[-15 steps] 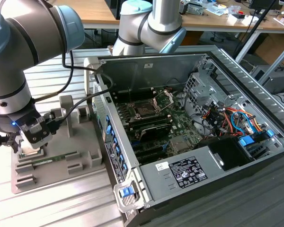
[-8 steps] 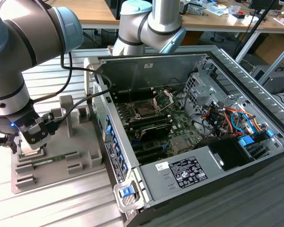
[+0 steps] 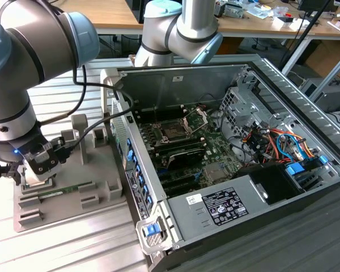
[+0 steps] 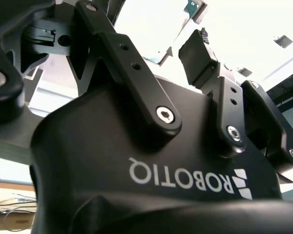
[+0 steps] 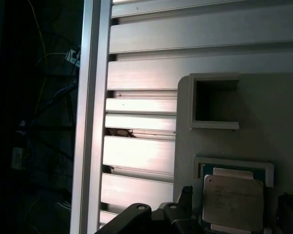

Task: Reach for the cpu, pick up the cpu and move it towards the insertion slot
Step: 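Pick up the cpu and move it towards the insertion slot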

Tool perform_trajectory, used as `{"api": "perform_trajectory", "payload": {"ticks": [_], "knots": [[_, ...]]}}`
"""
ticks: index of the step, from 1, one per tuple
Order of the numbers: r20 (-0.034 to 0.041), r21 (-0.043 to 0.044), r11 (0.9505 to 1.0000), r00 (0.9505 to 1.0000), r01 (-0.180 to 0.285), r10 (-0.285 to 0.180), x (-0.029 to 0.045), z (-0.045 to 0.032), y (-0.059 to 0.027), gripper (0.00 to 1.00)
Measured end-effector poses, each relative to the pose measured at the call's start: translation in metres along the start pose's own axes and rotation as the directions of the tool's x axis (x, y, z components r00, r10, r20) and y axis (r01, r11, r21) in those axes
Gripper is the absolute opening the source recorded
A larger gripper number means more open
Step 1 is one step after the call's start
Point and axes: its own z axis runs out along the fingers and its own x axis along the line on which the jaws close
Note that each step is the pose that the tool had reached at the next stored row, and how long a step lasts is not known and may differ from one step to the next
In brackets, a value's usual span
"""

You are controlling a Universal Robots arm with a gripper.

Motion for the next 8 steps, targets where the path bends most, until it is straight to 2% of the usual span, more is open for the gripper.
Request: {"api": "perform_trajectory", "payload": {"ticks": [8], "knots": [[0.0000, 0.0000, 1.0000, 1.0000, 0.000, 0.000, 0.0000, 0.0035, -0.0001, 0.72]]}}
